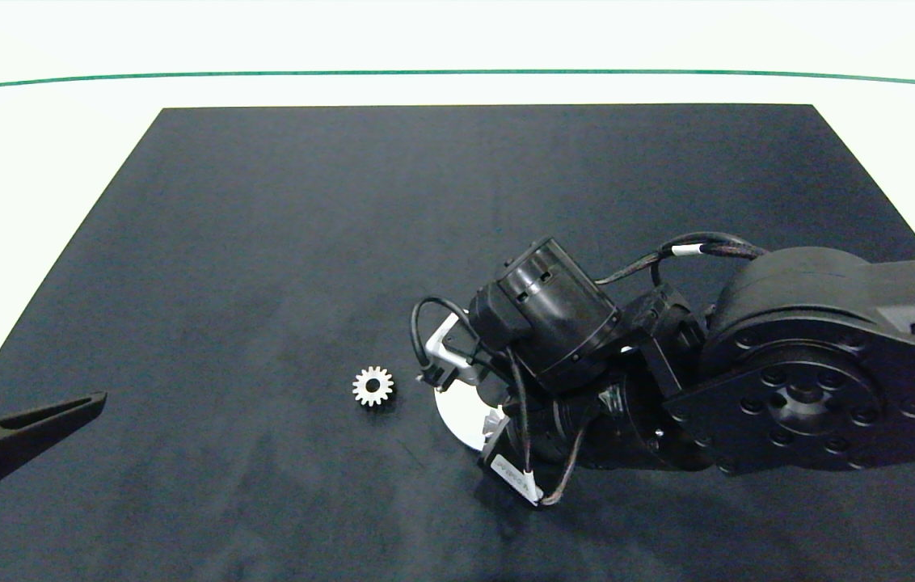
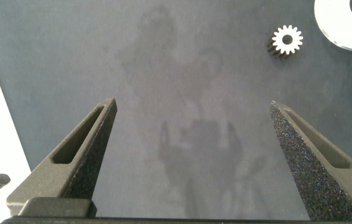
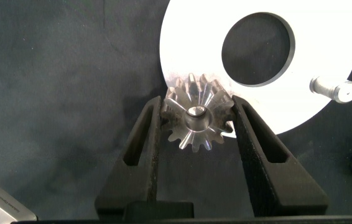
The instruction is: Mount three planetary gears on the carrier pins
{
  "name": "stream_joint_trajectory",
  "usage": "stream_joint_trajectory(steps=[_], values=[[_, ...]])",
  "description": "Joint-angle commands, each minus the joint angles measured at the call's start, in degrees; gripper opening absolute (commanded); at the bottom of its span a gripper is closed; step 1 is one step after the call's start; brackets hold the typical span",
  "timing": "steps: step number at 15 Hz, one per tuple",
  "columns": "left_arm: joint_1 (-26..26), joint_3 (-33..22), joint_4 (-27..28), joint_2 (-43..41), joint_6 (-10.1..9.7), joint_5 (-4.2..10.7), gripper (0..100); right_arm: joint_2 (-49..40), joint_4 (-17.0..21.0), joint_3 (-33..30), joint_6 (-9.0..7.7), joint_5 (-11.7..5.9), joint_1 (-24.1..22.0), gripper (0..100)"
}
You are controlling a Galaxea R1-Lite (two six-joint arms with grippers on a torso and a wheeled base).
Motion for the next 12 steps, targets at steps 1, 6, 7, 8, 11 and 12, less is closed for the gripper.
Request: stream_joint_trajectory(steps=[1,6,7,8,11,12], values=[[0.0,0.0,0.2,0.0,0.06,0.0,100,0.0,0.2,0.1,-0.18,-0.17,0.0,100],[0.0,0.0,0.1,-0.1,0.06,0.0,100,0.0,0.2,0.0,-0.18,-0.17,0.0,100],[0.0,0.0,0.1,-0.1,0.06,0.0,100,0.0,0.2,0.0,-0.18,-0.17,0.0,100],[0.0,0.0,0.1,-0.2,0.06,0.0,100,-0.1,0.2,0.0,-0.18,-0.08,0.0,100],[0.0,-0.1,0.1,-0.3,0.06,0.0,100,-5.6,0.5,1.7,-0.01,-0.08,0.3,100],[0.0,-0.4,0.1,-0.7,0.06,0.0,100,-9.0,2.4,2.0,-0.01,-0.08,-0.2,100]])
